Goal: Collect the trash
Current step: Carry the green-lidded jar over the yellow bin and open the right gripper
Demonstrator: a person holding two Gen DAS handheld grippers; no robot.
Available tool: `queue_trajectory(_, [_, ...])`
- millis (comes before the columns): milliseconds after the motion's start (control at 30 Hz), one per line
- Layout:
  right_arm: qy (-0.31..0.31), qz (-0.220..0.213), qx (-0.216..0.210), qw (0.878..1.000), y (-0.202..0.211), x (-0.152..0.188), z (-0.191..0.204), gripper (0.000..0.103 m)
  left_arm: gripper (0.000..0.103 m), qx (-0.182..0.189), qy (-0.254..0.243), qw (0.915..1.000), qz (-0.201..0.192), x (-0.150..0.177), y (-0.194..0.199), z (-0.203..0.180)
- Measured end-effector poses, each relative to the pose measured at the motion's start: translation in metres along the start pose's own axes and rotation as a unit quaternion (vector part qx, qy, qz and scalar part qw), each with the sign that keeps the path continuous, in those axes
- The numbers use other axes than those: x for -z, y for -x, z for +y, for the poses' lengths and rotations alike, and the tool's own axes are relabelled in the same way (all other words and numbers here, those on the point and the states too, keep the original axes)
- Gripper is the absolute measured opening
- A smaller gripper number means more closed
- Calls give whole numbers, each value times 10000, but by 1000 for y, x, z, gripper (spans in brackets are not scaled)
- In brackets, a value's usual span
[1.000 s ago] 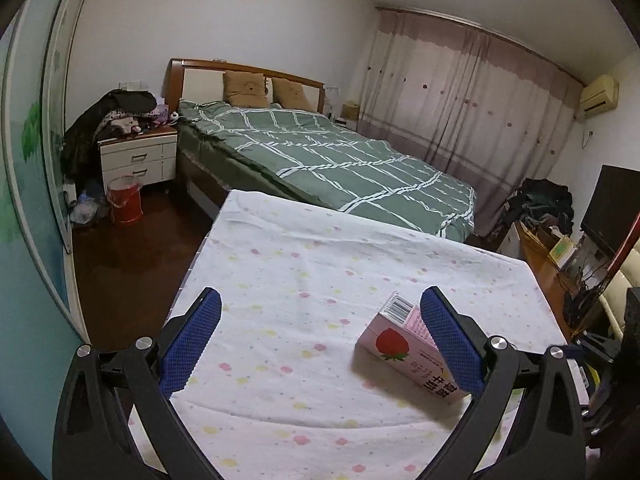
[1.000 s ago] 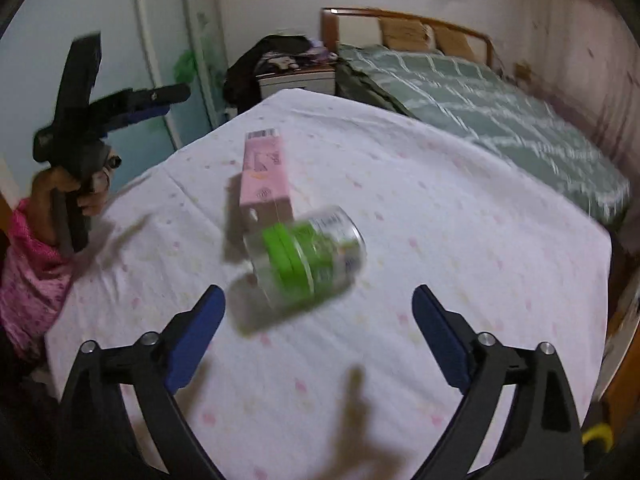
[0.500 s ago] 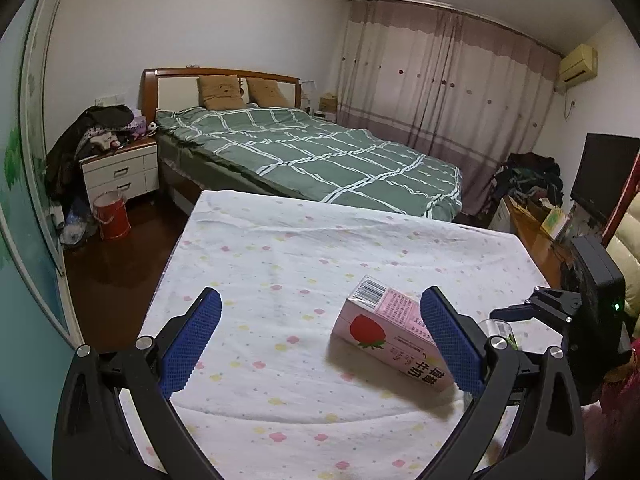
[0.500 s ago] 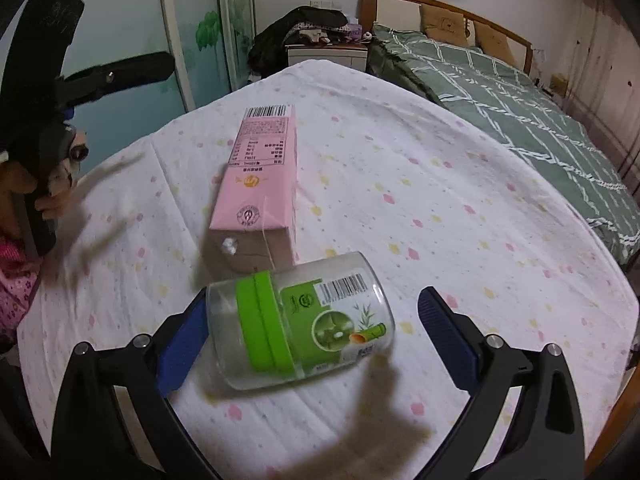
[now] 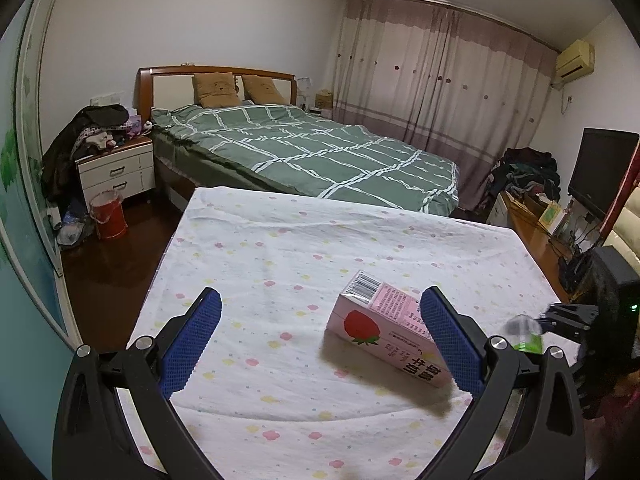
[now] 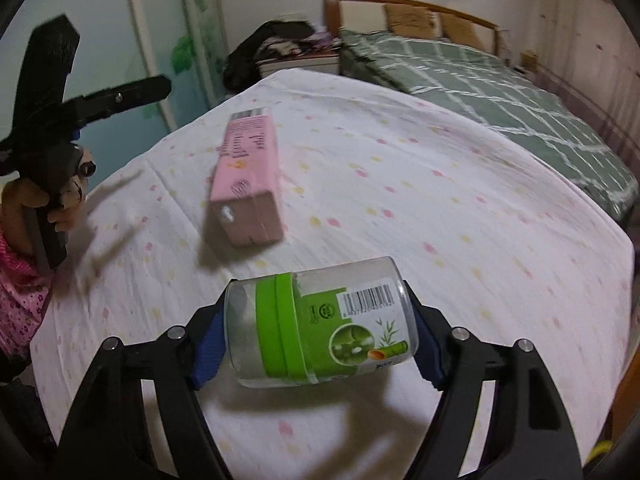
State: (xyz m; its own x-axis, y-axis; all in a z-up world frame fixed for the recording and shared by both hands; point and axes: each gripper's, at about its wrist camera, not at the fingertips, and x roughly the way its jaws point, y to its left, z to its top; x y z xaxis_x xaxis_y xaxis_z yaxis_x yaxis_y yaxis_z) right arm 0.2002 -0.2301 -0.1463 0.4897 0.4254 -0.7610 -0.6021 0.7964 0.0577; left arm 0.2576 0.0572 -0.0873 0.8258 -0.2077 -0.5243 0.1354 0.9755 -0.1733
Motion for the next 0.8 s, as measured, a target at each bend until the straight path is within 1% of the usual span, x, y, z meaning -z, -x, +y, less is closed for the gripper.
queue_trajectory(133, [-458, -145, 366, 9982, 27, 22, -15, 72, 98, 21, -92, 10000, 15, 1, -1, -5])
queue_trajectory(233, [-763, -224, 761, 9939, 48, 39, -28, 72, 98, 33, -149, 9999, 9, 3, -1, -9])
queue_trajectory(300, [-1011, -290, 962, 9898, 62, 51, -41, 72, 98, 44, -169, 9998, 8, 3, -1, -10])
queue_trajectory(333, [-1181, -331, 1138, 9859, 72, 59, -50, 72, 98, 49, -177, 9998, 13, 3, -1, -10])
queue_trajectory(433, [-1584, -413, 1438, 9760, 91, 80, -77, 72, 98, 39, -228, 9997, 44, 4, -1, -14])
queue_trajectory(500, [-1922, -454, 1698, 9655, 106, 97, -97, 72, 98, 47, -267, 9996, 58, 5, -2, -16])
queue_trajectory(600, [-2468, -489, 2146, 9438, 125, 123, -129, 72, 98, 72, -342, 9994, 70, 7, -2, -20])
queue_trajectory(667, [-2868, -449, 2458, 9248, 136, 143, -152, 72, 98, 85, -375, 9992, 74, 7, -3, -22])
queue_trajectory(800, [-3460, -387, 2930, 8905, 149, 178, -187, 72, 98, 113, -436, 9990, 74, 8, -3, -26])
